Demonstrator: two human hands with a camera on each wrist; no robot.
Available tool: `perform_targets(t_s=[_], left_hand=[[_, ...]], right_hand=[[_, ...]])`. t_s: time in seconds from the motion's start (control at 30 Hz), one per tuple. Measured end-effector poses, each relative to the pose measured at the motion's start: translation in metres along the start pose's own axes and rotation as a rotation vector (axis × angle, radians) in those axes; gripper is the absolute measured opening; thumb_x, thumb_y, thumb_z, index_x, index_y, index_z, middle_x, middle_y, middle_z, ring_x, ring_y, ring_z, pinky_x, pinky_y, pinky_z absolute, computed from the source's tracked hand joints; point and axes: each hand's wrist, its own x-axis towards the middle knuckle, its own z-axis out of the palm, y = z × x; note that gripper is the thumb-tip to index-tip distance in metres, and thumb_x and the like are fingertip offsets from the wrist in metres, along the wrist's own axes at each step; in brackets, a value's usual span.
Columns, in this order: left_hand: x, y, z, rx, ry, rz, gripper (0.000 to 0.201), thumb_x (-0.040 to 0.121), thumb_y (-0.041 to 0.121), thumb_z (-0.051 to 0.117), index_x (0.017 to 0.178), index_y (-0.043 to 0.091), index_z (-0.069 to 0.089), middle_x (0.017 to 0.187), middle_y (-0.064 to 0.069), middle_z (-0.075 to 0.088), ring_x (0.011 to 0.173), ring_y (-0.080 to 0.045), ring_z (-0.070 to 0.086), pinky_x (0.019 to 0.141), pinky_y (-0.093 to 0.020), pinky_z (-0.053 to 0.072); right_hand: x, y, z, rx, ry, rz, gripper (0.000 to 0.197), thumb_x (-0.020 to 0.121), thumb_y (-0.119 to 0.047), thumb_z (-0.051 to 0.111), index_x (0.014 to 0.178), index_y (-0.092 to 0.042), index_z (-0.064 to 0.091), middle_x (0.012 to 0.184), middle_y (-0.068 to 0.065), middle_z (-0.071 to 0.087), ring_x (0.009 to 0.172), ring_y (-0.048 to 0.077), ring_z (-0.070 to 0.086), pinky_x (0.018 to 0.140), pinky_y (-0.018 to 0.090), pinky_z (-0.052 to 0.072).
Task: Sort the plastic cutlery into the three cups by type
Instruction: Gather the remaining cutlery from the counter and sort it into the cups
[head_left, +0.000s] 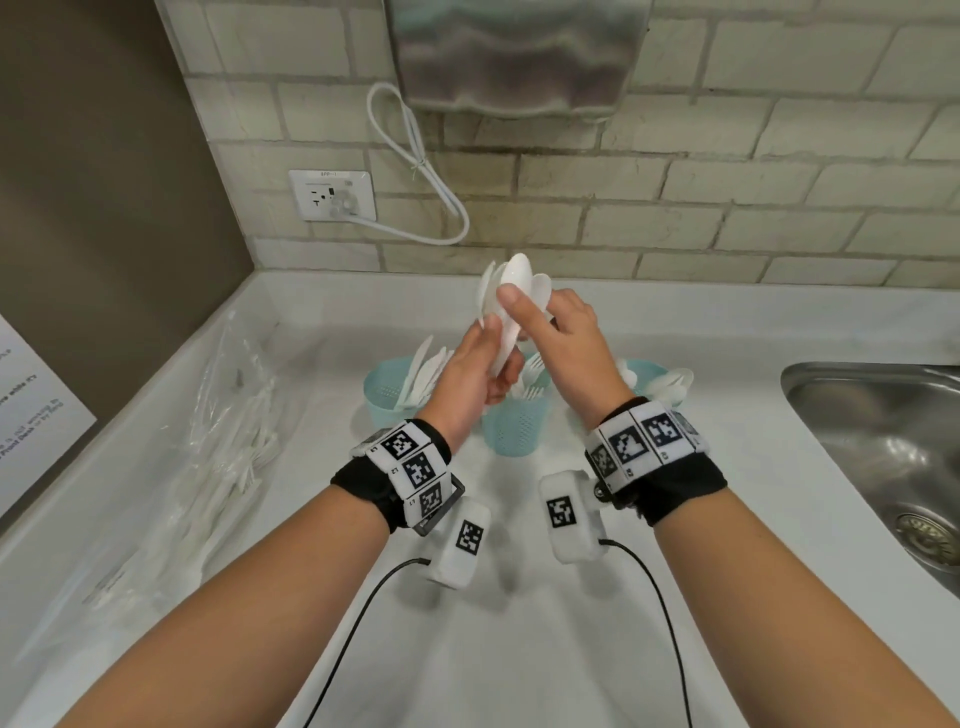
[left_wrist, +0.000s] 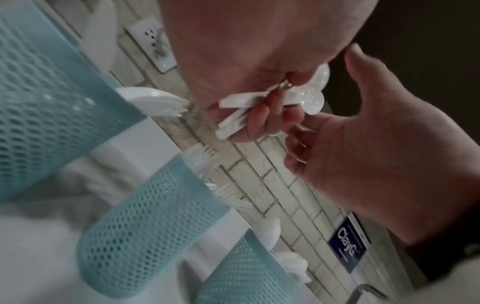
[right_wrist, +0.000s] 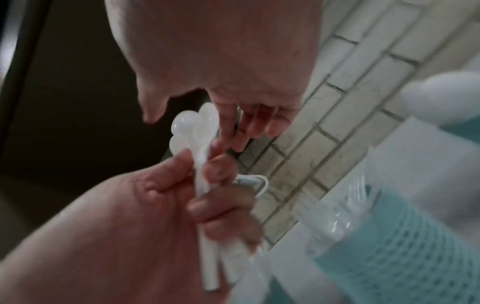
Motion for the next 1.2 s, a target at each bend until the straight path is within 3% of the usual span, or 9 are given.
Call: perform_targets(t_s=[0.07, 0.17, 0.37, 0.47, 0.63, 0.8, 0.97, 1.1, 1.2], left_hand=[[0.002, 0.004, 0.012, 0.021, -0.047, -0.026, 0.041, 0.101, 0.046, 0.027, 0.091, 0.016, 0.052, 0.055, 0.006, 0.042, 0.046, -0.007, 0.031, 0.047, -0.021, 0.024], [0.006, 0.003, 0.029, 0.007, -0.106, -0.086, 0.043, 0.095, 0.046, 0.030, 0.078, 0.012, 0.049, 0.056, -0.002, 0.041, 0.048, -0.014, 0.026, 0.044, -0.024, 0.019], [0.024, -0.001, 0.063, -0.072, -0.242, -0.206, 0.043, 0.096, 0.035, 0.023, 0.069, 0.013, 0.049, 0.058, -0.005, 0.044, 0.039, -0.012, 0.031, 0.041, -0.022, 0.022], [0.031, -0.003, 0.080, -0.019, -0.267, -0.231, 0.035, 0.098, 0.026, 0.024, 0.086, 0.014, 0.054, 0.070, -0.009, 0.055, 0.052, -0.017, 0.049, 0.051, -0.026, 0.041], [0.032, -0.020, 0.094, 0.839, -0.375, -0.023, 0.033, 0.097, 0.021, 0.035, 0.120, 0.009, 0.056, 0.114, -0.011, 0.057, 0.105, -0.026, 0.054, 0.093, -0.041, 0.045], [0.025, -0.050, 0.100, 1.404, -0.361, 0.191, 0.038, 0.090, 0.023, 0.050, 0.125, 0.007, 0.052, 0.126, -0.010, 0.040, 0.120, -0.027, 0.036, 0.094, -0.042, 0.044], [0.028, -0.059, 0.103, 1.444, -0.270, 0.307, 0.032, 0.095, 0.026, 0.049, 0.120, 0.006, 0.052, 0.122, -0.014, 0.043, 0.116, -0.030, 0.040, 0.087, -0.040, 0.046], [0.031, -0.063, 0.101, 1.411, -0.243, 0.282, 0.031, 0.096, 0.033, 0.047, 0.118, 0.013, 0.054, 0.122, -0.013, 0.044, 0.117, -0.029, 0.040, 0.087, -0.039, 0.045], [0.031, -0.066, 0.101, 1.376, -0.214, 0.277, 0.031, 0.095, 0.034, 0.047, 0.118, 0.015, 0.055, 0.124, -0.012, 0.045, 0.118, -0.028, 0.041, 0.090, -0.039, 0.043]], right_hand=[[0.002, 0.002, -0.002, 0.048, 0.011, 0.080, 0.047, 0.067, -0.072, 0.063, 0.078, -0.026, 0.063, 0.094, 0.013, 0.065, 0.092, 0.032, 0.062, 0.086, 0.043, 0.050], [-0.001, 0.006, -0.016, 0.087, 0.033, 0.110, 0.046, 0.072, -0.055, 0.072, 0.083, -0.011, 0.065, 0.086, 0.024, 0.068, 0.066, 0.025, 0.065, 0.068, 0.039, 0.053], [0.002, 0.012, -0.054, 0.099, 0.114, 0.143, 0.048, 0.081, -0.043, 0.069, 0.082, 0.005, 0.062, 0.063, 0.014, 0.064, 0.044, 0.016, 0.057, 0.048, 0.027, 0.046], [0.013, 0.015, -0.083, 0.050, 0.249, 0.140, 0.040, 0.085, -0.041, 0.065, 0.069, -0.005, 0.058, 0.055, 0.003, 0.053, 0.045, 0.013, 0.050, 0.049, 0.026, 0.040], [0.023, 0.037, -0.124, -0.045, 0.480, 0.156, 0.034, 0.084, -0.041, 0.066, 0.066, -0.014, 0.056, 0.058, 0.000, 0.055, 0.049, 0.014, 0.052, 0.055, 0.035, 0.046], [0.015, 0.070, -0.125, -0.003, 0.518, 0.221, 0.040, 0.084, -0.033, 0.068, 0.097, 0.003, 0.059, 0.071, 0.016, 0.064, 0.038, 0.012, 0.060, 0.043, 0.030, 0.056], [0.012, 0.093, -0.120, -0.308, 0.335, 0.287, 0.038, 0.084, -0.036, 0.067, 0.100, -0.002, 0.059, 0.082, 0.008, 0.063, 0.073, 0.025, 0.062, 0.069, 0.038, 0.054], [0.005, 0.104, -0.115, -0.443, 0.126, 0.288, 0.037, 0.085, -0.039, 0.065, 0.098, -0.005, 0.059, 0.087, 0.009, 0.064, 0.083, 0.027, 0.061, 0.069, 0.030, 0.042], [-0.004, 0.108, -0.113, -0.322, 0.195, 0.246, 0.038, 0.080, -0.038, 0.071, 0.102, -0.010, 0.060, 0.095, 0.003, 0.063, 0.090, 0.018, 0.059, 0.075, 0.027, 0.042]])
